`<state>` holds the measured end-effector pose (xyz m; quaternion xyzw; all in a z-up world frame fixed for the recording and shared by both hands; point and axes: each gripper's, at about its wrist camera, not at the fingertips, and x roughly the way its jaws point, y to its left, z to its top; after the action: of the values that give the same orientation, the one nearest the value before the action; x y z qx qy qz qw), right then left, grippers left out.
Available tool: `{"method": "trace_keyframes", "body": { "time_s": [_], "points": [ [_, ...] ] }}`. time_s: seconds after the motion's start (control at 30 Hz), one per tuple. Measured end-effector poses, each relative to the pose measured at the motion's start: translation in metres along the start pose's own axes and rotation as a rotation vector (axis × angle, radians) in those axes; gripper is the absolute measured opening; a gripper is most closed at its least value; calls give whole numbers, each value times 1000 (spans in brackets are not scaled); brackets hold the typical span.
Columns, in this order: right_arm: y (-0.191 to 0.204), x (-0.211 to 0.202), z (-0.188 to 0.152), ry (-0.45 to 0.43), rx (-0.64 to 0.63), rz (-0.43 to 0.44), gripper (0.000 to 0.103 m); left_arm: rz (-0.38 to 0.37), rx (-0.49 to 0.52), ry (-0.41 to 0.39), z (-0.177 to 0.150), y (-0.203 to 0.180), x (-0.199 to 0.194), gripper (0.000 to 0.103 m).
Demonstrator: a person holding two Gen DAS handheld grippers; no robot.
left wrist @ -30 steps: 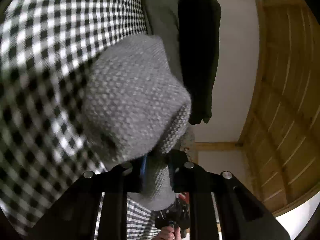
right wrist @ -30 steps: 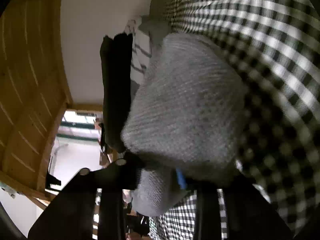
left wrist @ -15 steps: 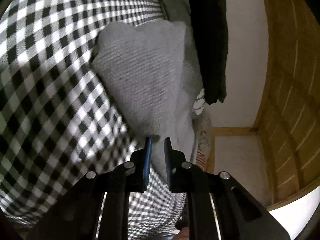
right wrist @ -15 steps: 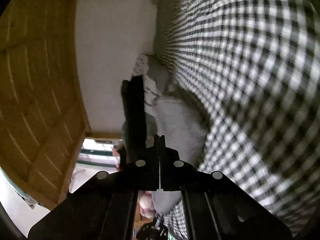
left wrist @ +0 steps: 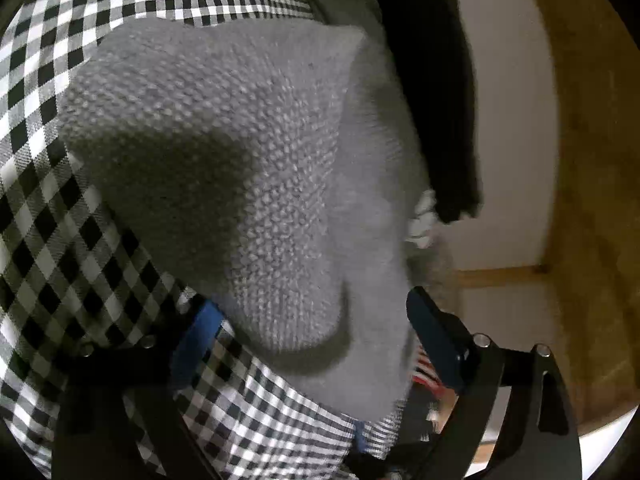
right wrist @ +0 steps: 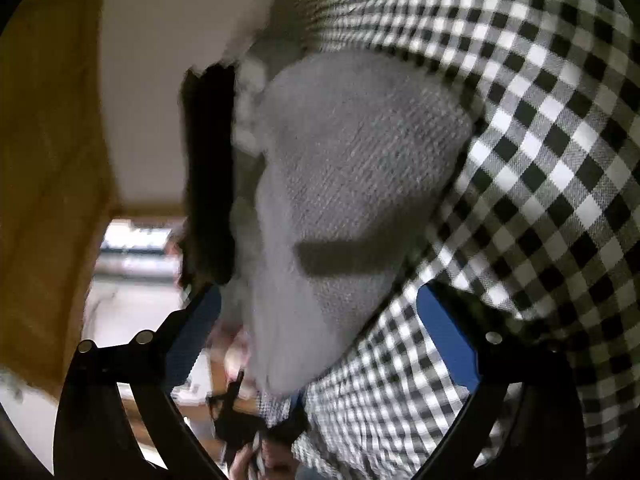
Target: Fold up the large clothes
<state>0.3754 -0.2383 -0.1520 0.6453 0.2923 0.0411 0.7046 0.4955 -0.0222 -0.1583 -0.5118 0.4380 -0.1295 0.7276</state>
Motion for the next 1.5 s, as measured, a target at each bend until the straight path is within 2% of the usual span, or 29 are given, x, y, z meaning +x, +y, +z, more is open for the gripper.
{"method": "trace_keyframes", "body": {
  "time_s": [0.03,0.07,0.13,0.23,0.3,0.33,0.37,0.4,0.43,0.47,0.5,0.57,0.63,0.67,0.7,0.73,0.8,0.87,0.97,1.03,1.07,1.1,1.13,1.2,1.37,1.47,1.5],
  "points": [
    [4,7,1,1,3,70,100,22,16,-9,0,-5,3,97],
    [8,16,2,1,-9,89,100,50,40,-12,1,-9,8,97],
    [13,30,8,-17,-41,46,100,133,110,-4,3,-21,18,97],
    [18,43,17,-30,-26,91,101,315,304,22,-4,-45,38,97],
    [21,48,23,-9,-25,169,97,354,344,7,-8,-46,41,97],
    [22,49,25,-1,-32,168,93,360,340,-2,-7,-46,41,97],
    [19,52,23,11,-38,136,73,349,337,-15,-7,-44,40,97],
    [13,51,22,13,-28,94,34,318,324,-33,-4,-42,38,97],
    [3,50,21,11,9,107,32,290,308,-49,-1,-43,39,94],
    [-4,49,20,11,31,141,29,253,282,-71,3,-38,33,85],
    [-9,47,18,11,28,155,28,277,277,-77,6,-35,31,45],
    [-14,46,14,24,42,170,28,237,258,-42,13,-28,32,40],
    [-14,38,5,33,69,146,36,228,273,-30,14,-25,34,39],
    [-14,35,0,35,77,145,47,237,293,-35,13,-26,34,39],
    [-8,37,-7,54,67,155,63,250,308,-42,11,-27,35,39],
    [0,39,-13,67,28,152,70,264,323,-46,10,-29,38,39],
    [18,45,-12,55,-72,125,96,287,344,-54,8,-40,46,39],
    [28,55,-8,19,-101,84,99,315,386,-62,2,-46,48,40],
    [31,72,7,11,-32,24,100,323,406,-68,2,-53,54,41],
    [29,72,11,-16,26,26,100,322,409,-67,2,-53,54,41],
    [28,71,11,-29,39,25,88,323,409,-66,2,-53,55,41],
    [26,68,9,-37,32,1,40,324,410,-65,2,-53,54,41],
    [21,66,9,-27,17,-1,29,321,409,-64,2,-53,54,41],
    [10,55,6,-31,3,82,27,308,400,-56,4,-51,52,42],
    [-6,33,-5,-40,-34,176,26,215,345,-60,7,-38,31,38],
    [-16,53,9,27,46,187,44,219,327,-68,7,-37,32,40],
    [-15,57,13,35,53,195,47,208,310,-71,8,-35,33,46]
  ]
}}
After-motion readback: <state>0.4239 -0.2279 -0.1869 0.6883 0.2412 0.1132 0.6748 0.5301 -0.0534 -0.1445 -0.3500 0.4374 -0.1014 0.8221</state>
